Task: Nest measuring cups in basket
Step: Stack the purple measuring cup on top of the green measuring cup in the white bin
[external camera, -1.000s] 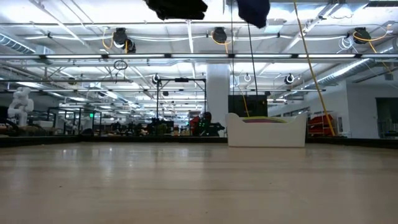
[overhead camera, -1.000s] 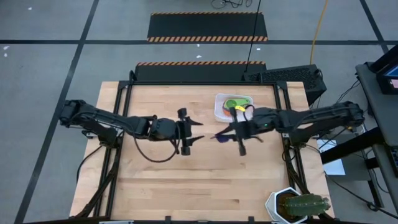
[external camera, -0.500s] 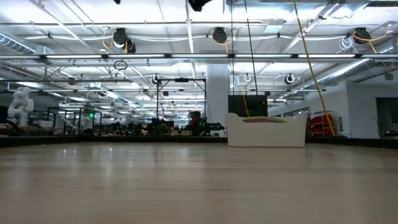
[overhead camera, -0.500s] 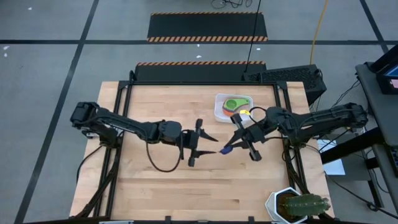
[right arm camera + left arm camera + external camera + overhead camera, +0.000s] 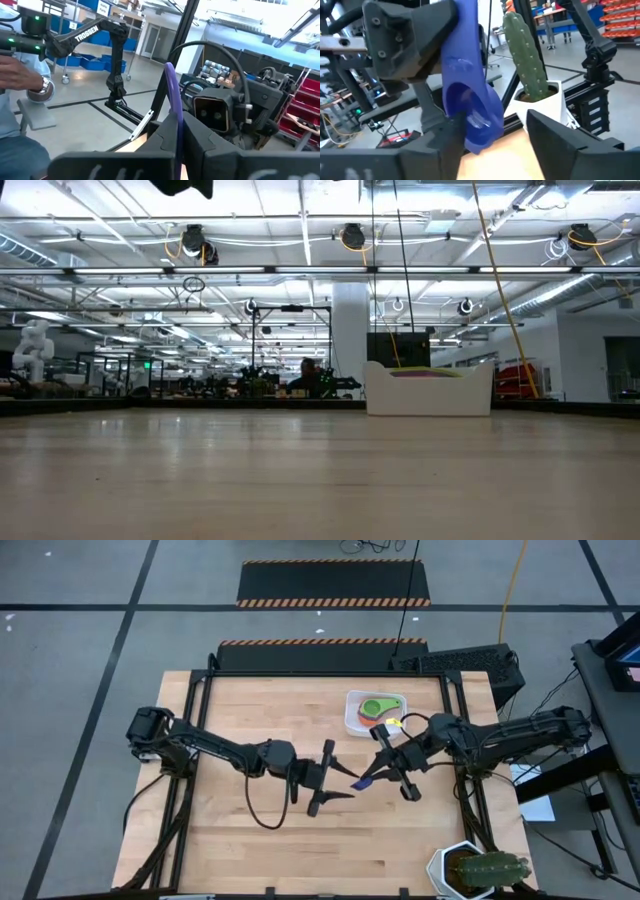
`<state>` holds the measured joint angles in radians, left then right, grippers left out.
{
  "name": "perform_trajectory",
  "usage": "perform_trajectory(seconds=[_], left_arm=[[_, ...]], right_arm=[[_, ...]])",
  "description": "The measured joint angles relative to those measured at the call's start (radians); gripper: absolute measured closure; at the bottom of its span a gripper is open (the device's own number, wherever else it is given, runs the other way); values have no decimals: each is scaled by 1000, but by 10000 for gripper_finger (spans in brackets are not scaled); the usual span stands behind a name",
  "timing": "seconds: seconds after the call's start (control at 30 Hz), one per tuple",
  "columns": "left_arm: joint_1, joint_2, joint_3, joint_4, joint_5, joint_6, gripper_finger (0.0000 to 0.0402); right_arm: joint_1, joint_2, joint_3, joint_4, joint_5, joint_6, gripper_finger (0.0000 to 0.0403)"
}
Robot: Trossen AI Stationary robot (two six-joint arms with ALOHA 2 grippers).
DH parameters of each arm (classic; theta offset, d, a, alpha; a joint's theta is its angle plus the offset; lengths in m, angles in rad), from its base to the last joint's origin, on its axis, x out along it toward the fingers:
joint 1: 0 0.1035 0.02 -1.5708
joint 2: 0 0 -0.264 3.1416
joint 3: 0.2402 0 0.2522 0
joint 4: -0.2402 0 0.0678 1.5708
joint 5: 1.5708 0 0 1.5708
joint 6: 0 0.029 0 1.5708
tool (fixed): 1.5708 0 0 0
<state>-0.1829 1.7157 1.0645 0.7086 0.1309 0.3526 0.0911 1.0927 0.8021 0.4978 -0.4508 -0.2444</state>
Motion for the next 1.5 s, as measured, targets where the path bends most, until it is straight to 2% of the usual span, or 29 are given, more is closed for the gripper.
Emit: perform_trajectory(seconds=[0.23, 0.57, 0.63, 0.73, 0.83, 0.97, 1.13, 1.3, 1.4, 1.5], left_arm=[[11, 0, 0, 0, 4, -31, 273], [34, 0, 0, 4, 66, -67, 376], [37, 0, 0, 4, 65, -67, 387], [42, -2, 0, 3, 65, -72, 380], [51, -2, 0, 2, 53, -91, 371], [64, -6, 2, -15, 32, -107, 387], [84, -38, 2, -103, -24, -105, 385], [110, -76, 6, -166, -85, -74, 386], [136, -84, 53, -262, -106, -58, 389], [165, -73, 152, -440, -142, -56, 389]], right_arm=[[0, -1, 0, 23, 0, -6, 403], [0, 25, 0, 41, 0, -18, 403], [-1, 33, 0, 54, 0, -11, 402], [-5, 30, 0, 61, 19, 3, 392], [-5, 8, 0, 32, 96, 49, 374], [15, -43, 0, -88, 211, 70, 340], [100, -117, 1, -305, 534, 68, 303], [176, -167, 1, -501, 833, 101, 288], [205, -176, 1, -609, 923, 153, 287], [219, -178, 1, -705, 952, 205, 287]])
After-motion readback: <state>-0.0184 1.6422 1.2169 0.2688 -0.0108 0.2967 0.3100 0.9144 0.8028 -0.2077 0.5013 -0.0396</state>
